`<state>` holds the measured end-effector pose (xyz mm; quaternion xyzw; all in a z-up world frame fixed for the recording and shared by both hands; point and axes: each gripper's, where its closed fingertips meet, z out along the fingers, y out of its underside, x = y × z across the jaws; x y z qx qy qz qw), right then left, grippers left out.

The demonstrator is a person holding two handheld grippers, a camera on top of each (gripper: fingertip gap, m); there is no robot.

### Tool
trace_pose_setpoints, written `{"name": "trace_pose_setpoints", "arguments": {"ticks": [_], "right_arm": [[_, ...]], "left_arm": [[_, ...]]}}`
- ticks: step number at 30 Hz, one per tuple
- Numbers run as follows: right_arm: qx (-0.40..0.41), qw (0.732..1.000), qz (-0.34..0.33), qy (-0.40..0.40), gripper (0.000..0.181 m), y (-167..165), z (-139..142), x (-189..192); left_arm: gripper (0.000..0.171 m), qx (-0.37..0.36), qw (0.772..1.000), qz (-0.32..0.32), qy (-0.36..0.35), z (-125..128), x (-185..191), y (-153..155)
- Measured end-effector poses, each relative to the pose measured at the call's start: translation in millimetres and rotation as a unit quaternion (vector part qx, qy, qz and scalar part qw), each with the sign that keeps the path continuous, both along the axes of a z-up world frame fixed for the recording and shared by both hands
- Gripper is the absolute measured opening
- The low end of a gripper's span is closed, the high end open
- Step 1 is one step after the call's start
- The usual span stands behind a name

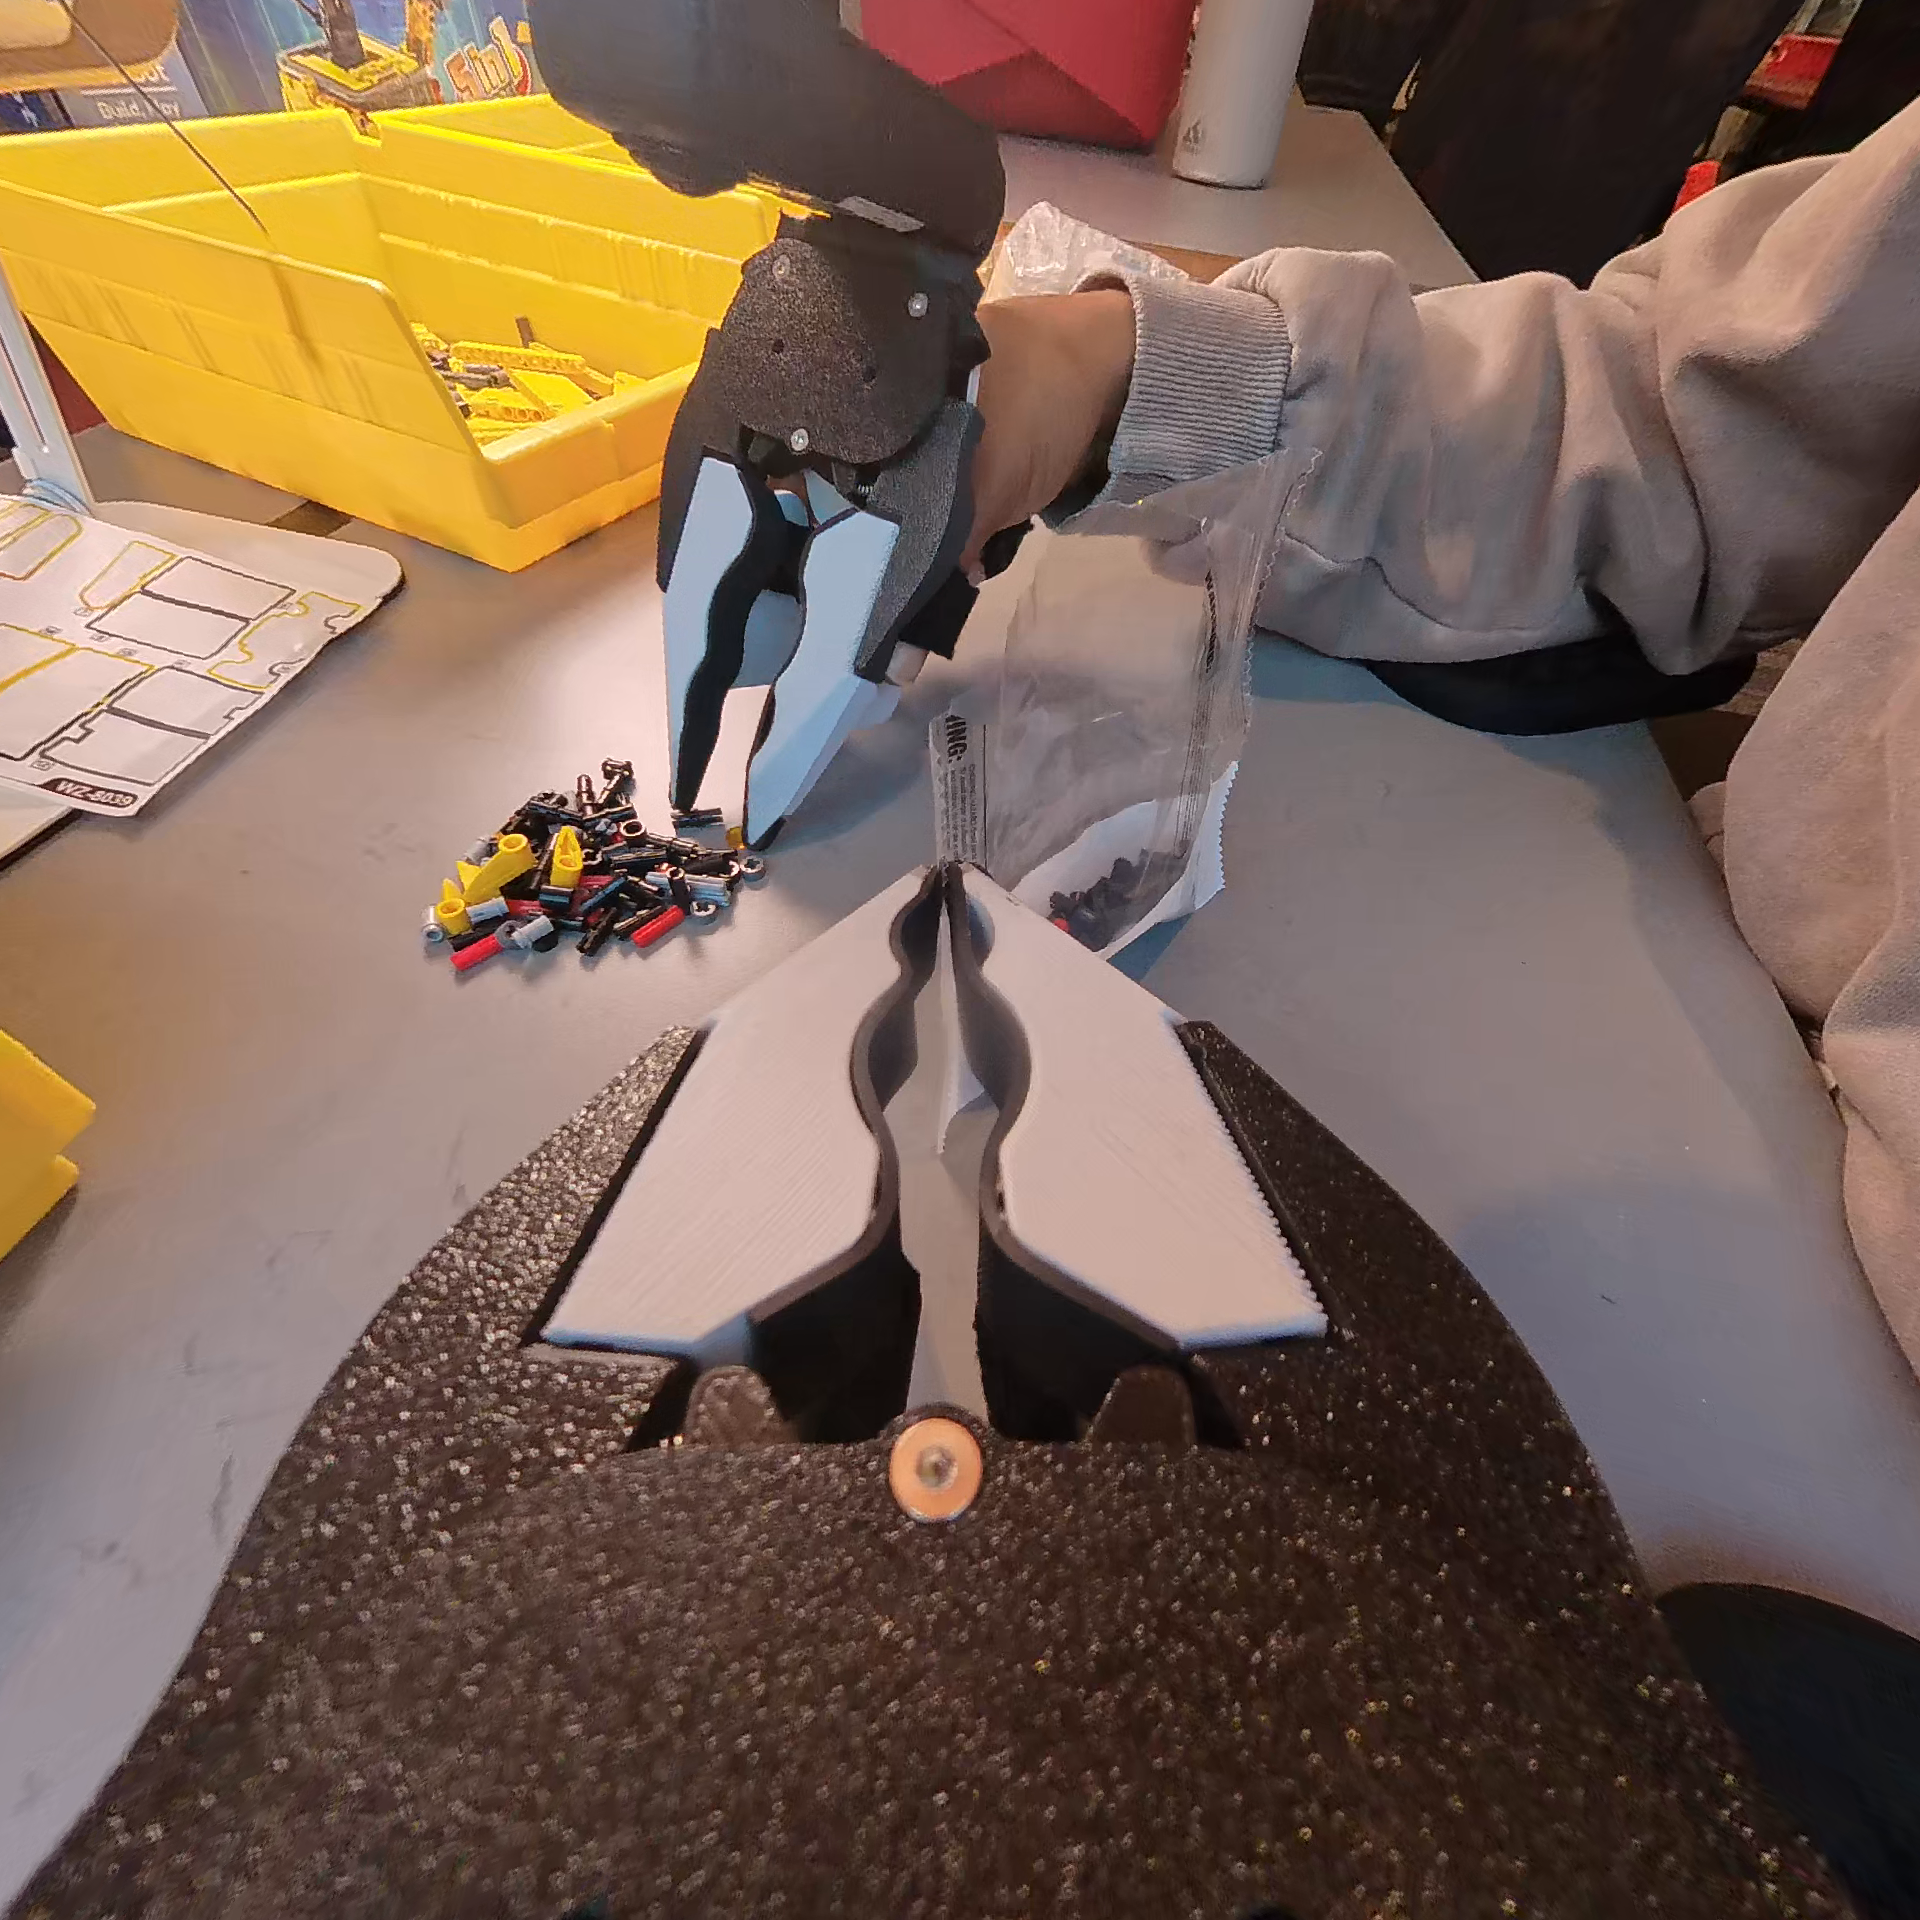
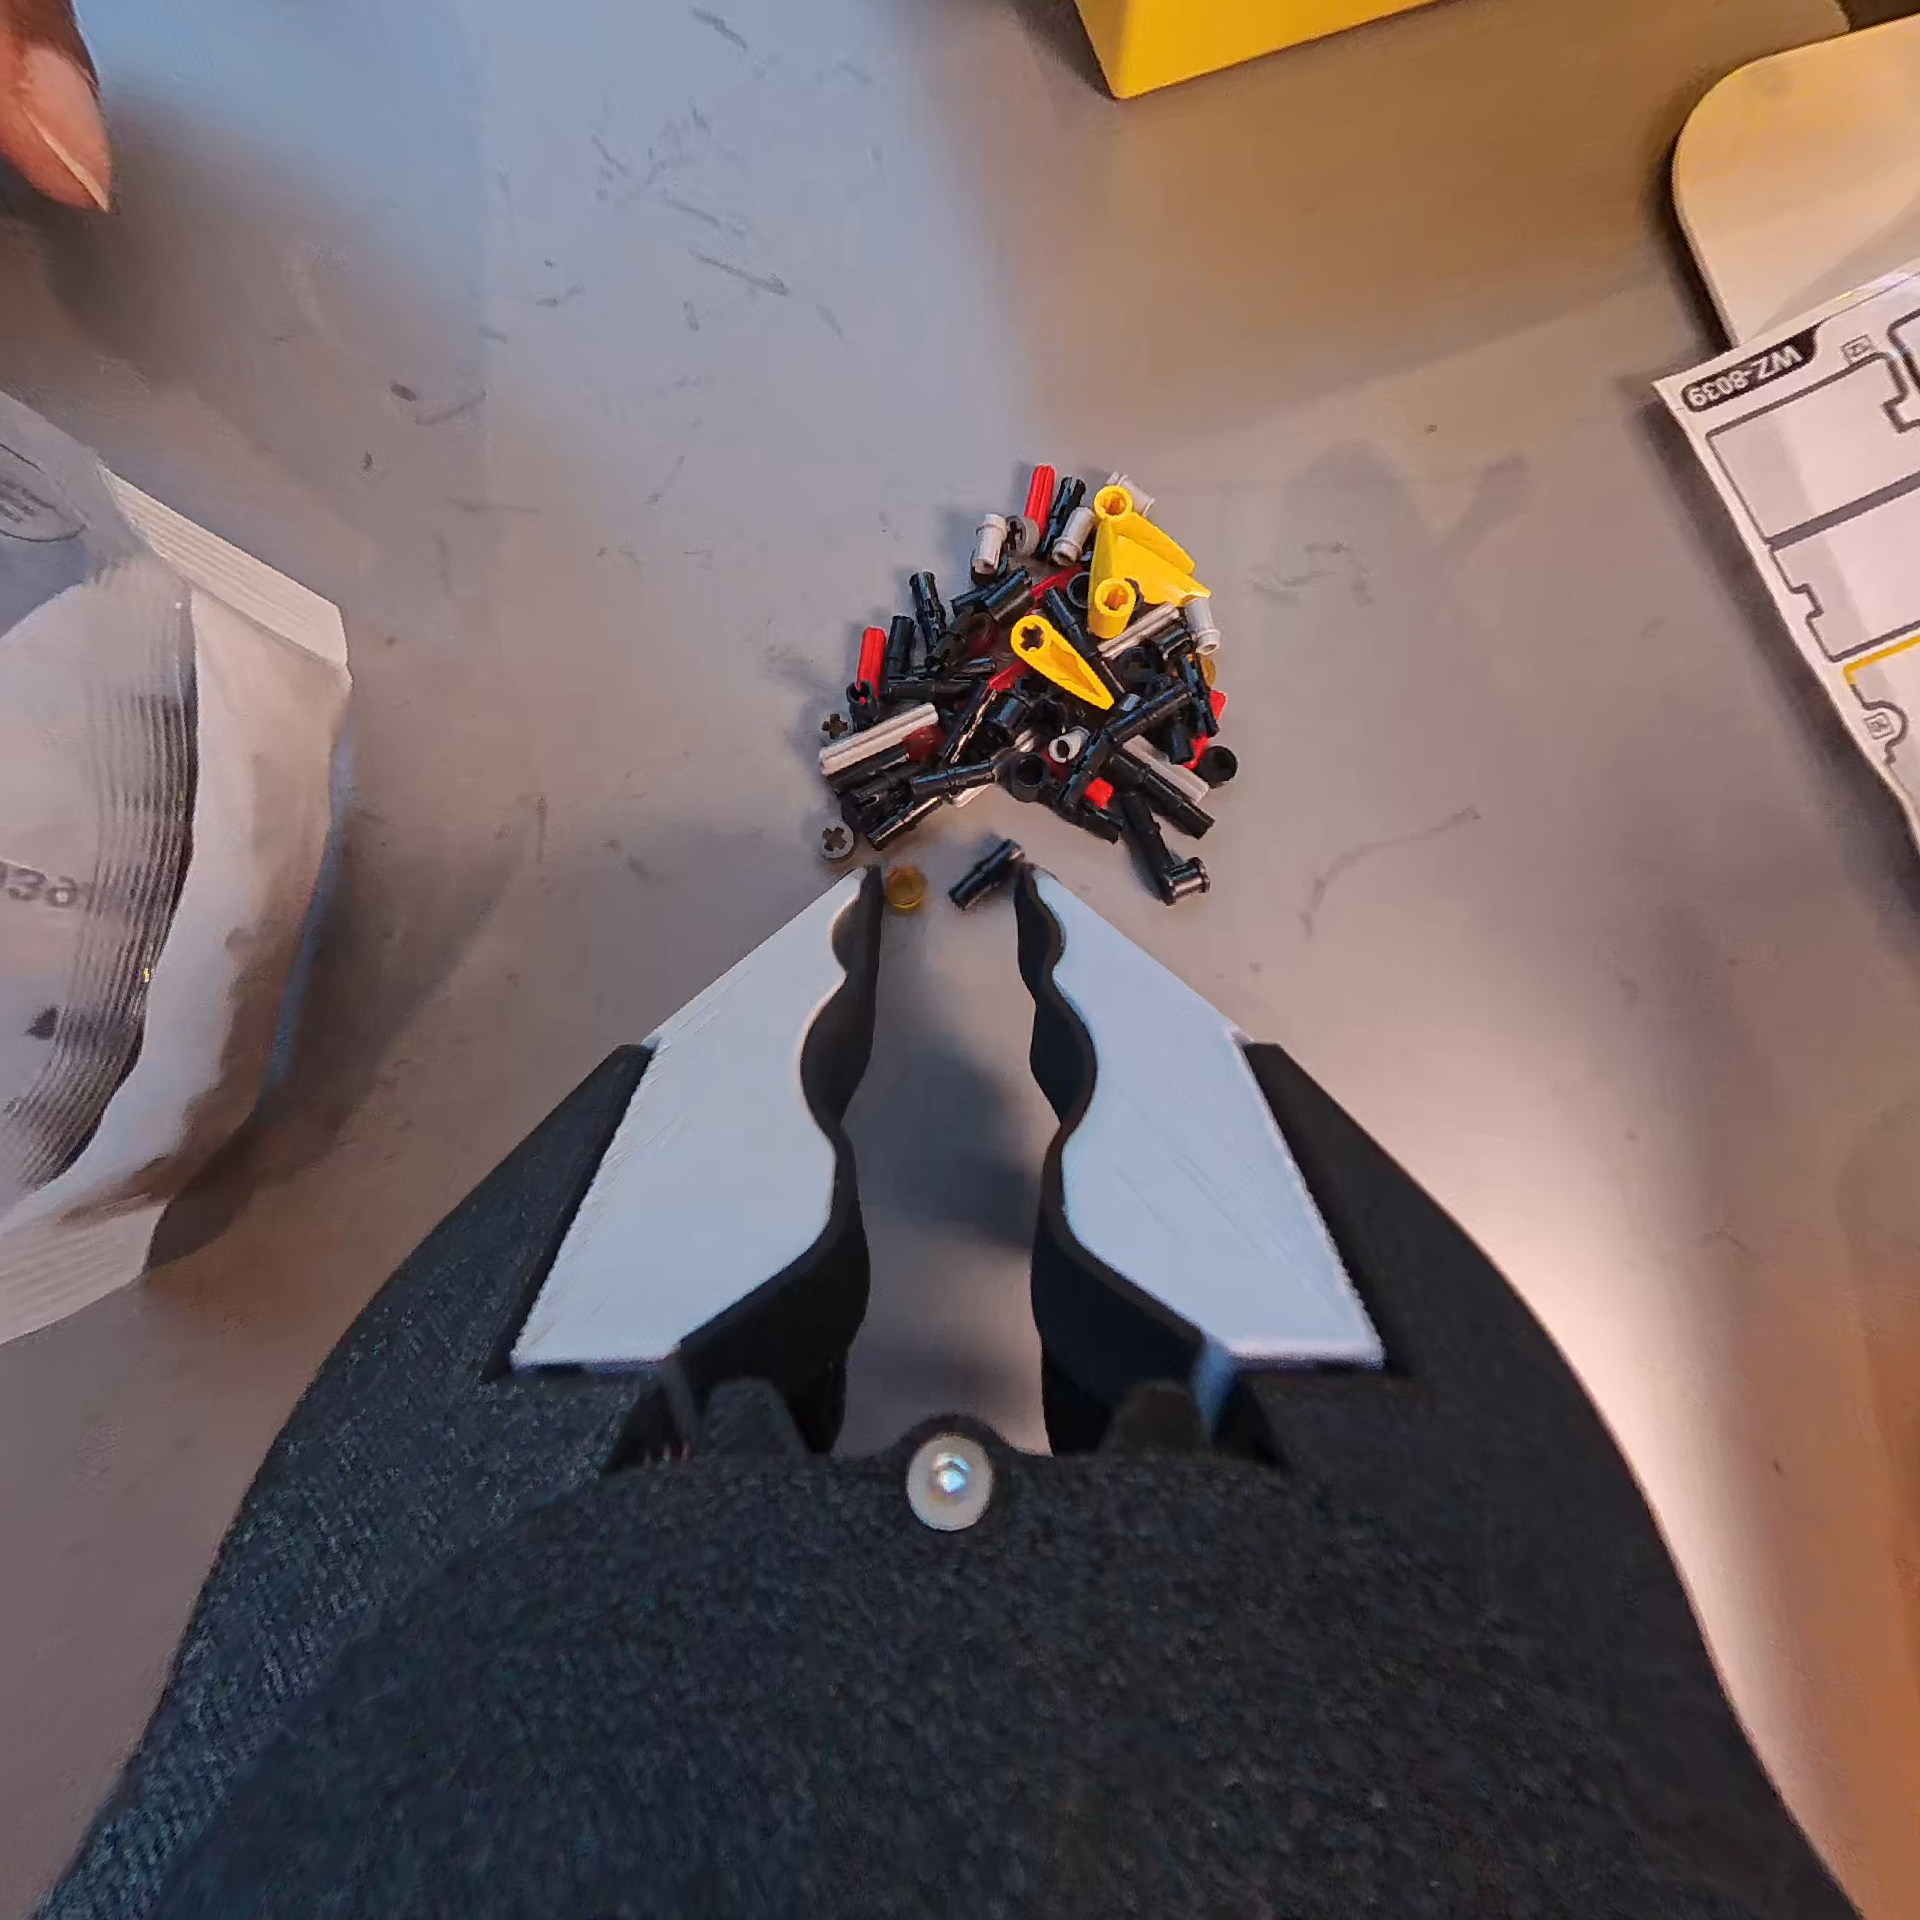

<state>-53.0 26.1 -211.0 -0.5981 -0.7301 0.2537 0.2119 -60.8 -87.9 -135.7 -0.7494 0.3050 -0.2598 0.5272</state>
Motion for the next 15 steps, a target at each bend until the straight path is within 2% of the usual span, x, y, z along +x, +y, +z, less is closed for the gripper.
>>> {"name": "trace_pose_setpoints", "arguments": {"ticks": [5, 11, 13, 15], "right_arm": [[-0.005, 1.0, 0.0, 0.009, 0.013, 2, 0, -2], [-0.011, 1.0, -0.001, 0.013, 0.013, 7, 1, 0], [-0.023, 0.999, -0.001, 0.031, 0.004, 8, 9, 1], [-0.039, 0.998, 0.007, 0.055, 0.005, 4, 27, 2]], "left_arm": [[0.0, 0.0, 1.0, 0.0, 0.002, 0, 0, 0], [0.0, 0.0, 1.0, 0.001, 0.0, 0, 0, 0], [0.0, 0.0, 1.0, 0.001, 0.0, 0, 0, 0], [0.0, 0.0, 1.0, 0.001, 0.0, 0, 0, 0]]}}
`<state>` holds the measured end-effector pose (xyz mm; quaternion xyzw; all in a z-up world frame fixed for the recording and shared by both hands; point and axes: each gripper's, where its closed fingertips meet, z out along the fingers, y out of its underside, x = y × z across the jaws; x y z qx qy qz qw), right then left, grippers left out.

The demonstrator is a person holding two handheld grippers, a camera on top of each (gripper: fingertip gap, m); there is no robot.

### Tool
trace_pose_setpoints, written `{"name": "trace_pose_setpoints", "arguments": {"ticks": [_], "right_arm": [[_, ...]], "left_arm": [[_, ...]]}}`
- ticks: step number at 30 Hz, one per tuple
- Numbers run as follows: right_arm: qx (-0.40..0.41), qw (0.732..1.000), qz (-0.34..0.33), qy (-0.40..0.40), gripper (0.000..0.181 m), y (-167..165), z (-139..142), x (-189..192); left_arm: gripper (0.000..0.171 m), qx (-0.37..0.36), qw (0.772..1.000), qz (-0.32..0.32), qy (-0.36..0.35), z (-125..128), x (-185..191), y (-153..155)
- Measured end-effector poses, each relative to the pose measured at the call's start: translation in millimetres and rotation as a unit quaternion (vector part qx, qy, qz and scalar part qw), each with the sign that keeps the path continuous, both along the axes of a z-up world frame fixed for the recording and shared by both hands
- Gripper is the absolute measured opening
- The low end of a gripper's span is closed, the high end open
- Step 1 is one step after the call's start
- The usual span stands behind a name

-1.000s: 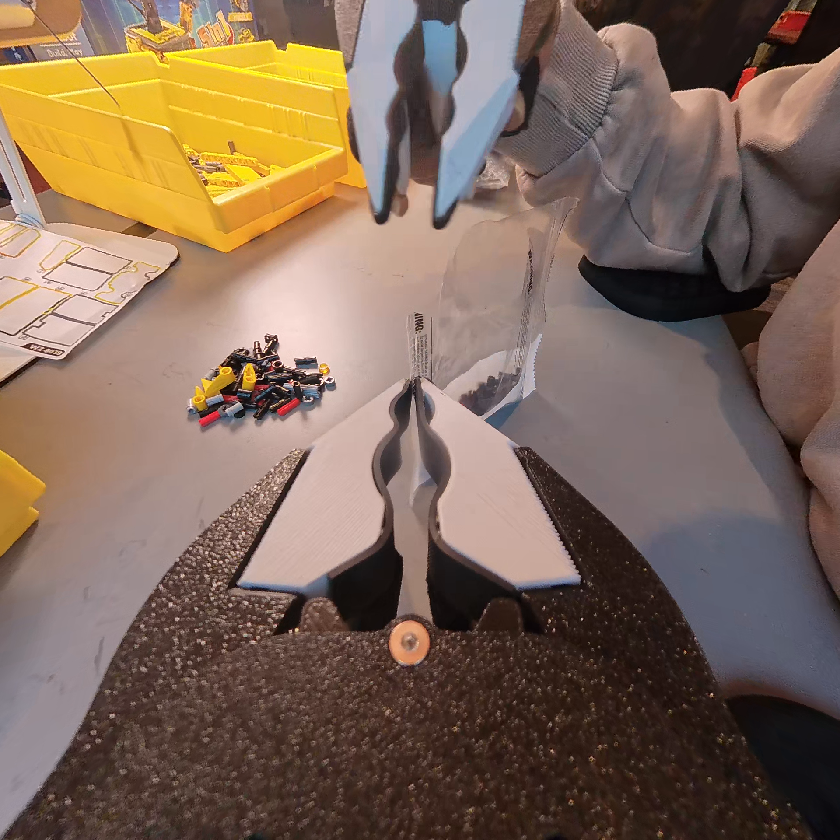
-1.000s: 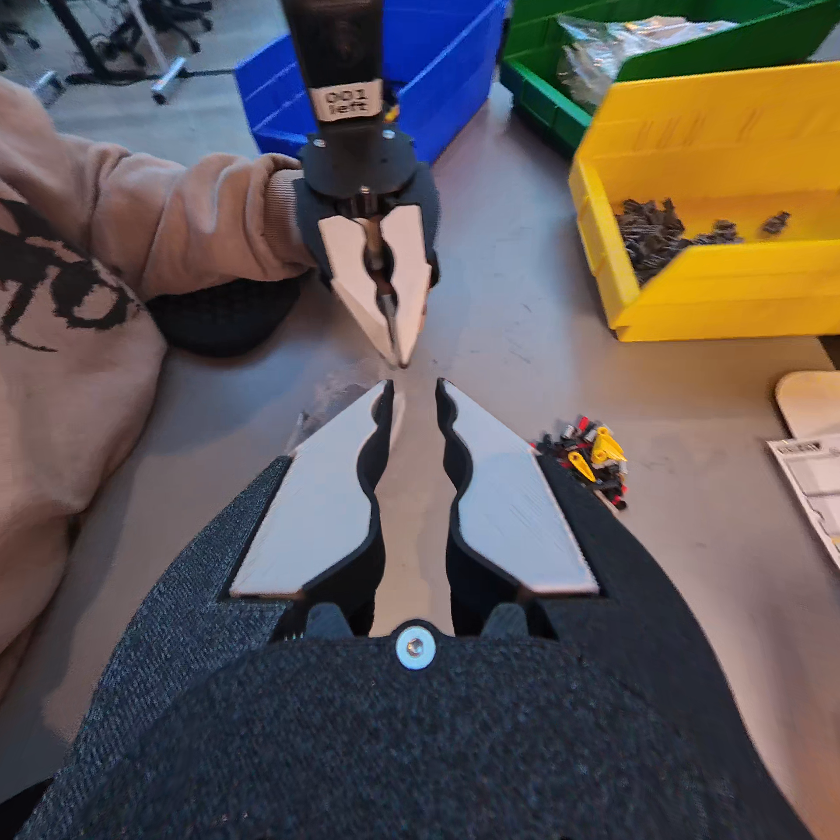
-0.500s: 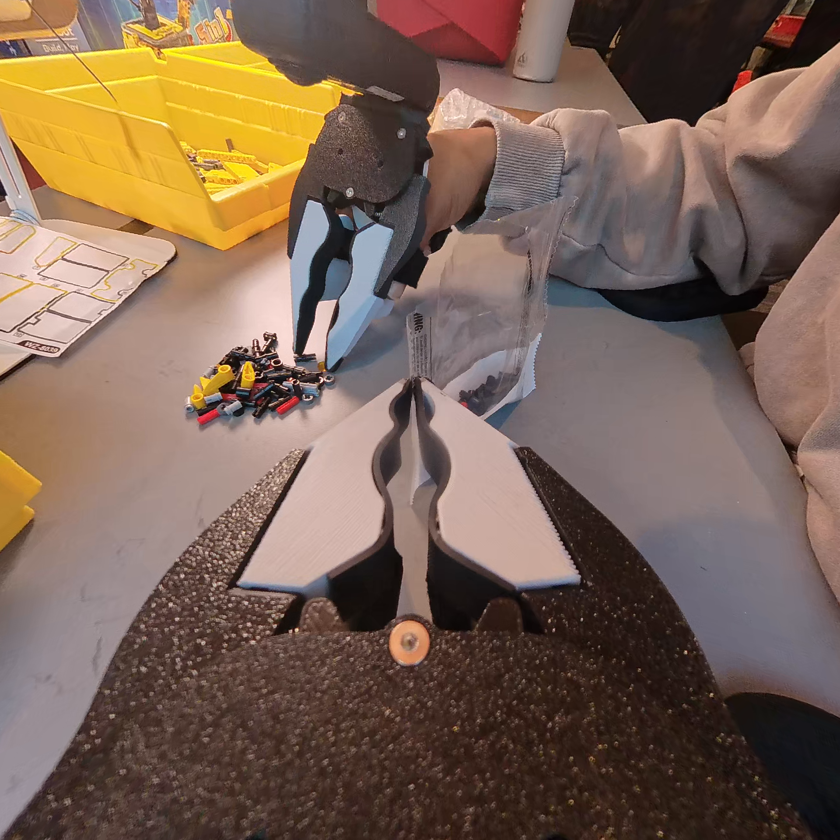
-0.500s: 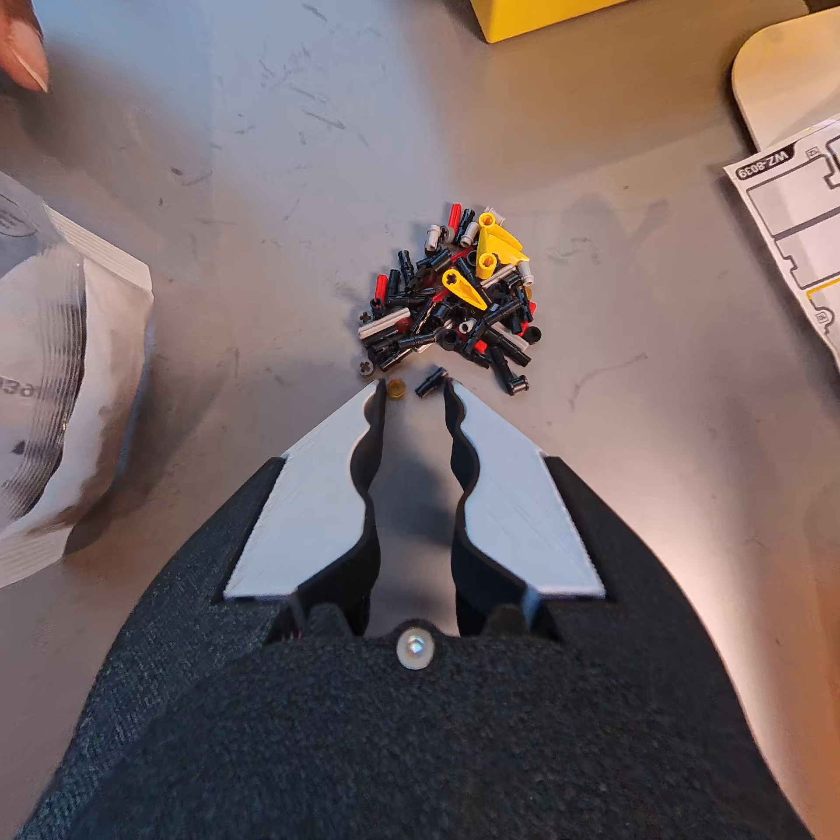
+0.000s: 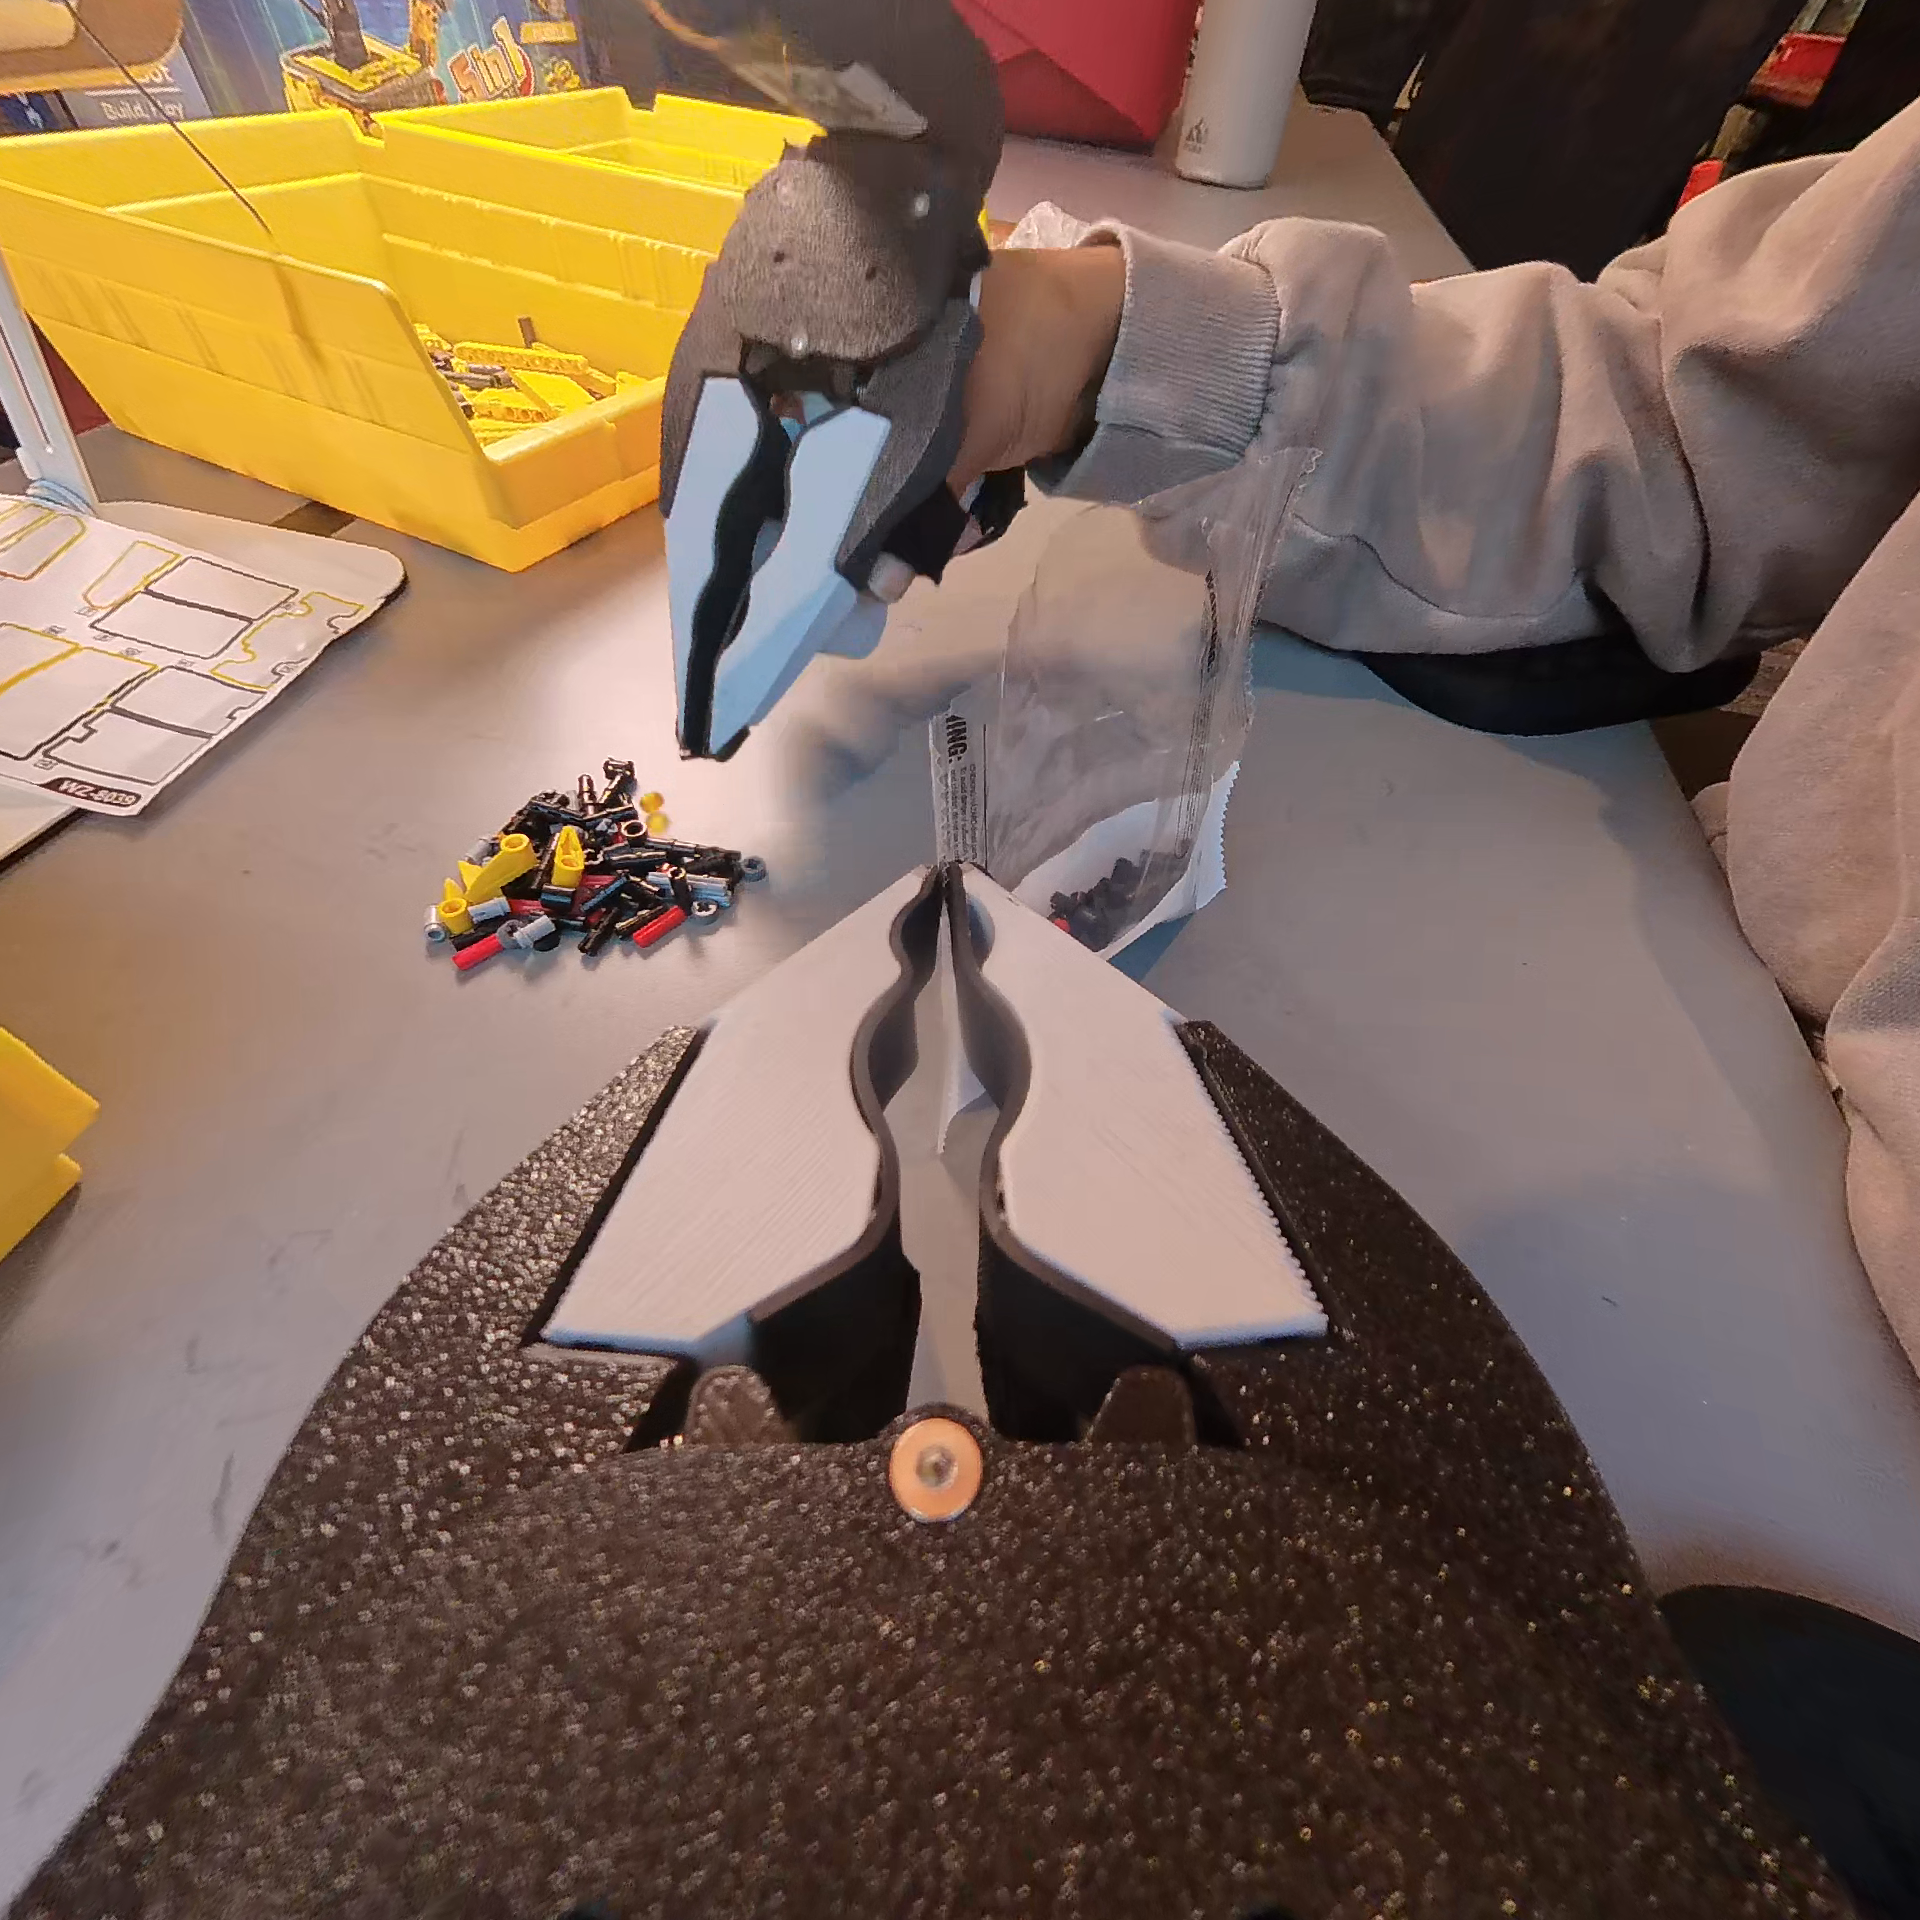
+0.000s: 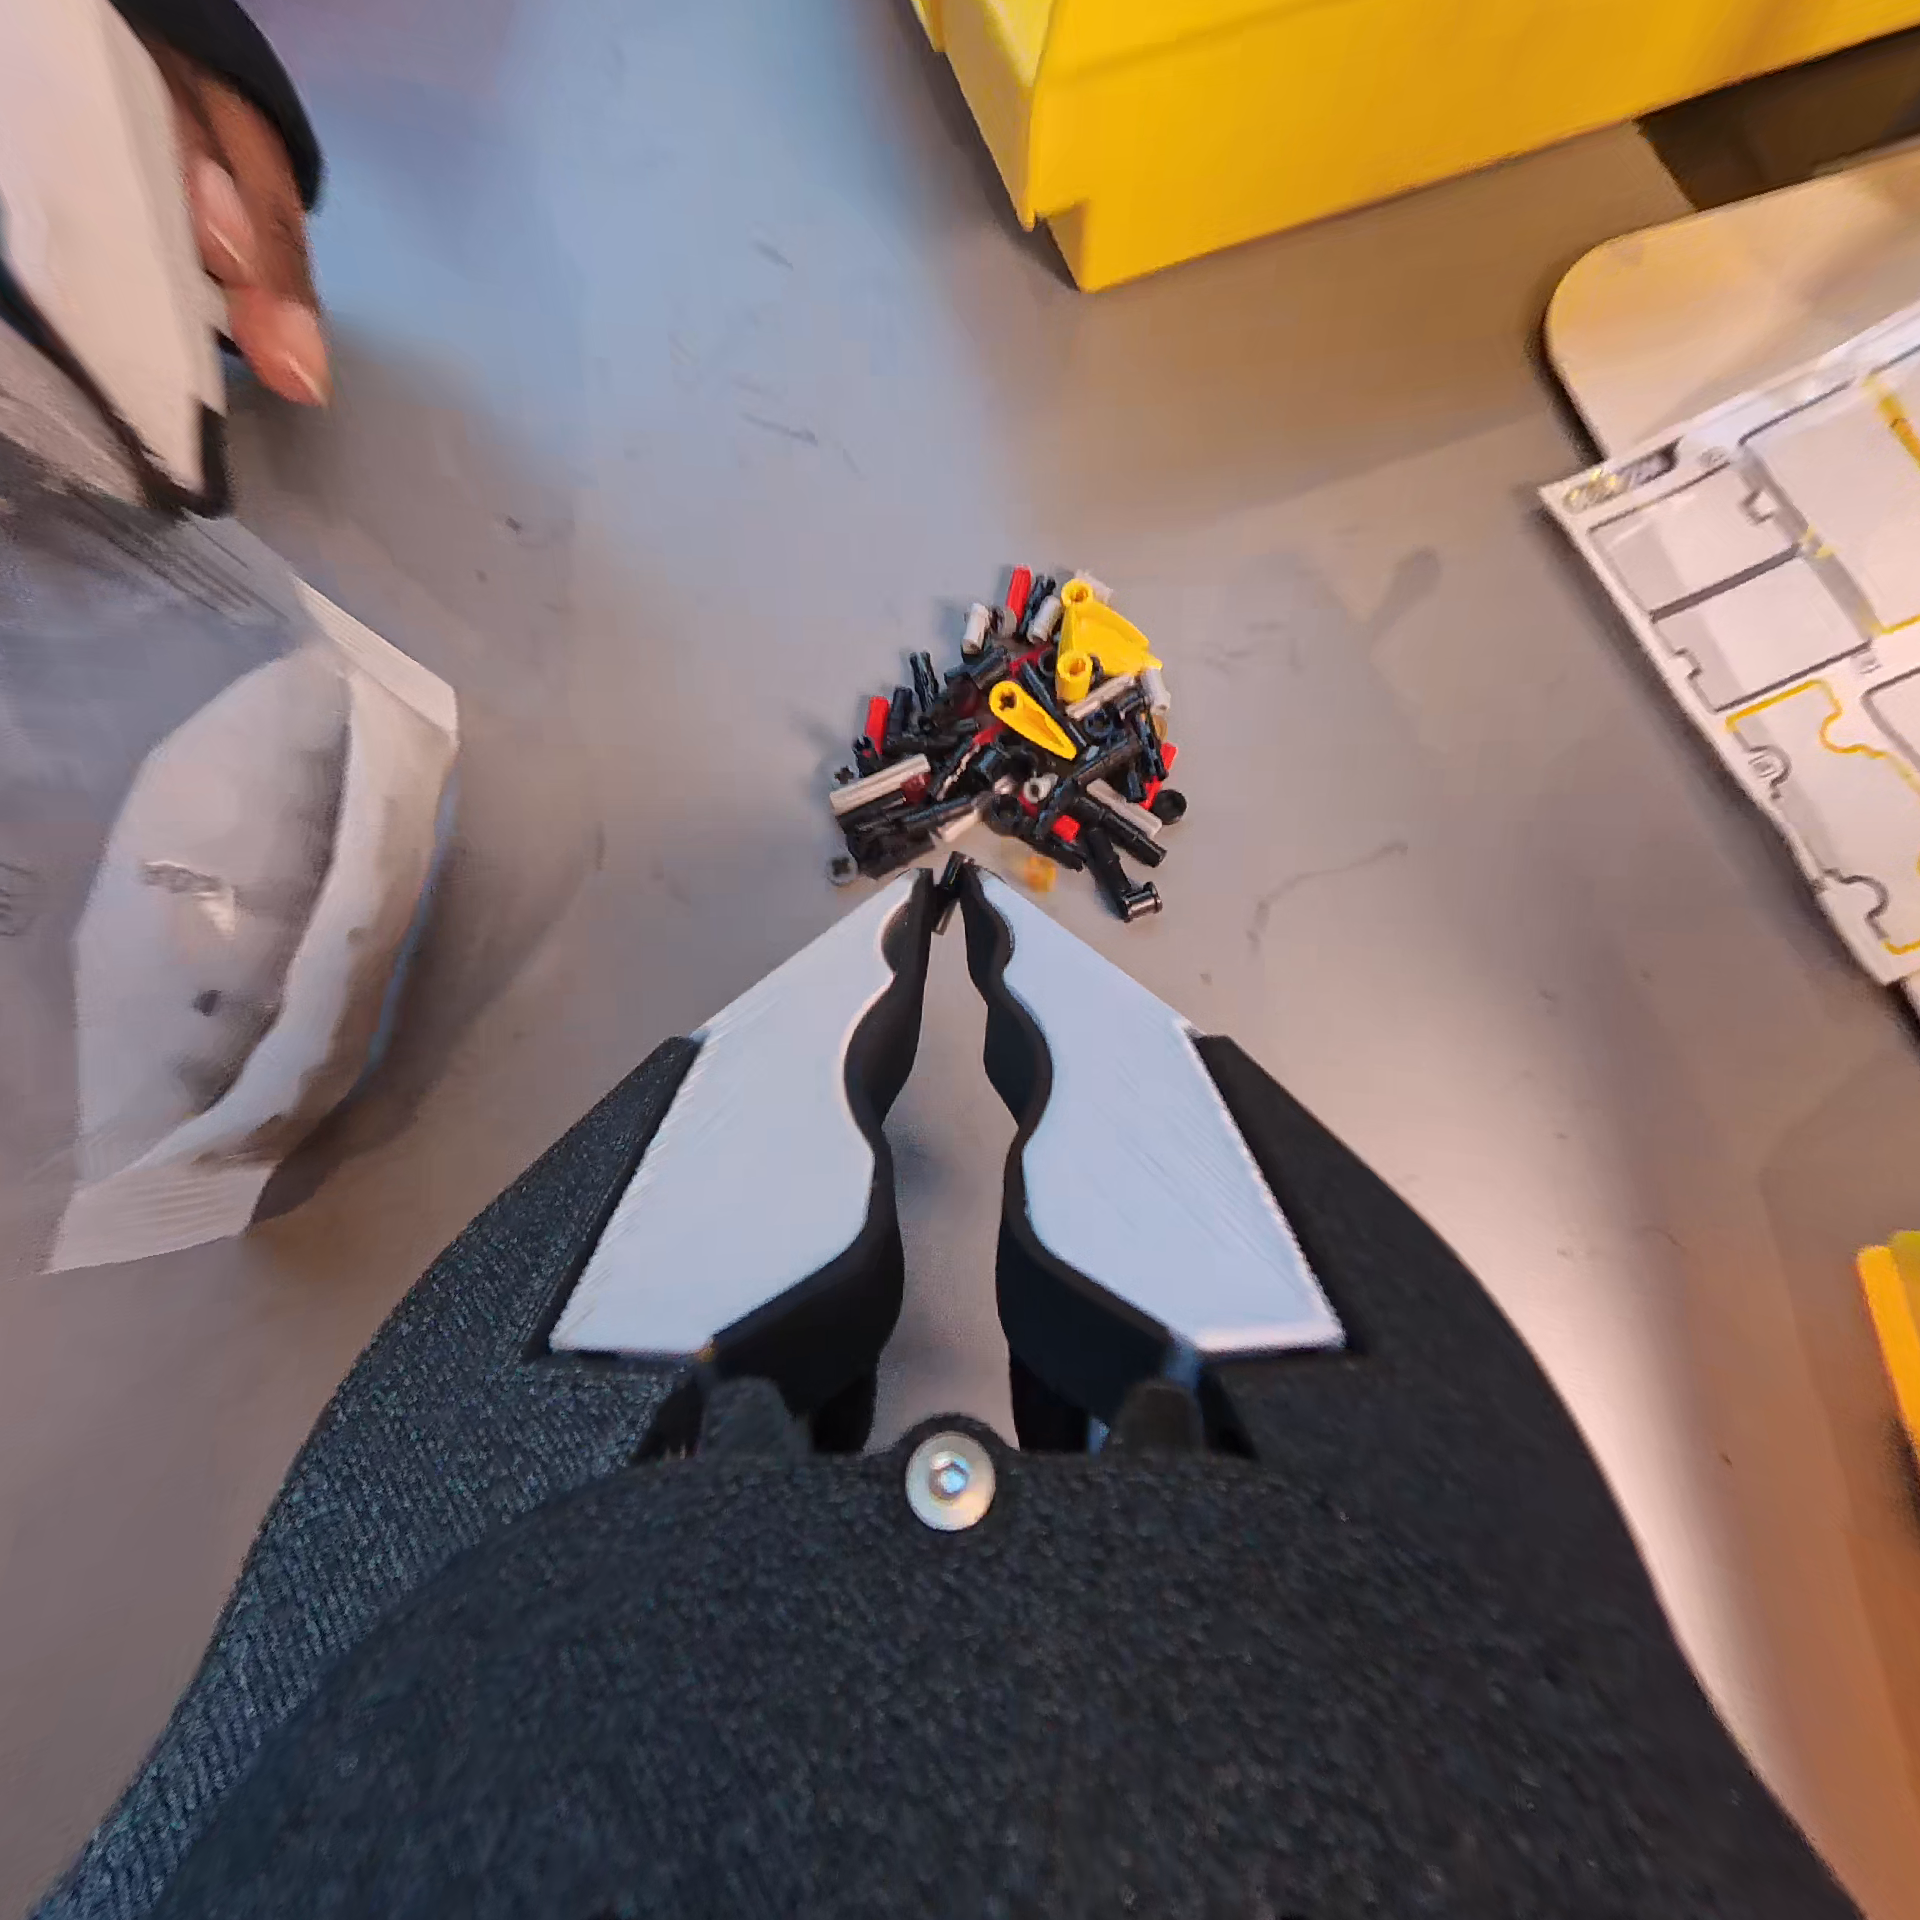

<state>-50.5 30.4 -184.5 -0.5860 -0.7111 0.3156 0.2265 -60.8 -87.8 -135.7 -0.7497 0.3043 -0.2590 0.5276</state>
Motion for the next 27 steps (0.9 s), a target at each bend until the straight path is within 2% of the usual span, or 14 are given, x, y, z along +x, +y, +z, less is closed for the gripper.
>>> {"name": "trace_pose_setpoints", "arguments": {"ticks": [6, 8, 11, 13, 15, 17, 20, 22, 24, 27], "right_arm": [[-0.007, 0.996, 0.021, 0.081, 0.005, -14, 58, -1], [-0.041, 0.991, 0.056, 0.113, 0.005, -37, 80, -1], [-0.093, 0.971, 0.158, 0.151, 0.005, -91, 114, 8], [-0.075, 0.971, 0.191, 0.121, 0.011, -108, 107, 14], [-0.05, 0.972, 0.205, 0.102, 0.02, -112, 96, 16], [-0.07, 0.972, 0.195, 0.115, 0.021, -108, 100, 13], [-0.067, 0.984, 0.106, 0.126, 0.021, -65, 100, 5], [-0.001, 0.996, 0.02, 0.081, 0.021, -14, 70, 6], [0.054, 0.998, -0.031, 0.012, 0.022, 25, 28, 16], [0.038, 0.997, -0.054, -0.025, 0.021, 38, -8, 17]], "left_arm": [[0.0, 0.0, 1.0, 0.0, -0.001, 0, 0, 0], [0.0, 0.0, 1.0, 0.0, 0.001, 0, 0, 0], [0.0, 0.0, 1.0, 0.0, 0.0, 0, 0, 0], [0.0, 0.0, 1.0, 0.0, 0.0, 0, 0, 0], [0.0, 0.0, 1.0, -0.001, 0.001, 0, 0, 0], [0.0, 0.0, 1.0, -0.002, 0.002, 0, 1, 0], [0.0, 0.002, 1.0, -0.001, 0.002, 1, 1, -1], [0.0, 0.001, 1.0, -0.001, 0.002, 0, 1, 0], [0.0, 0.0, 1.0, -0.001, 0.001, 0, 1, 0], [0.0, 0.0, 1.0, -0.001, 0.001, 0, 0, 0]]}}
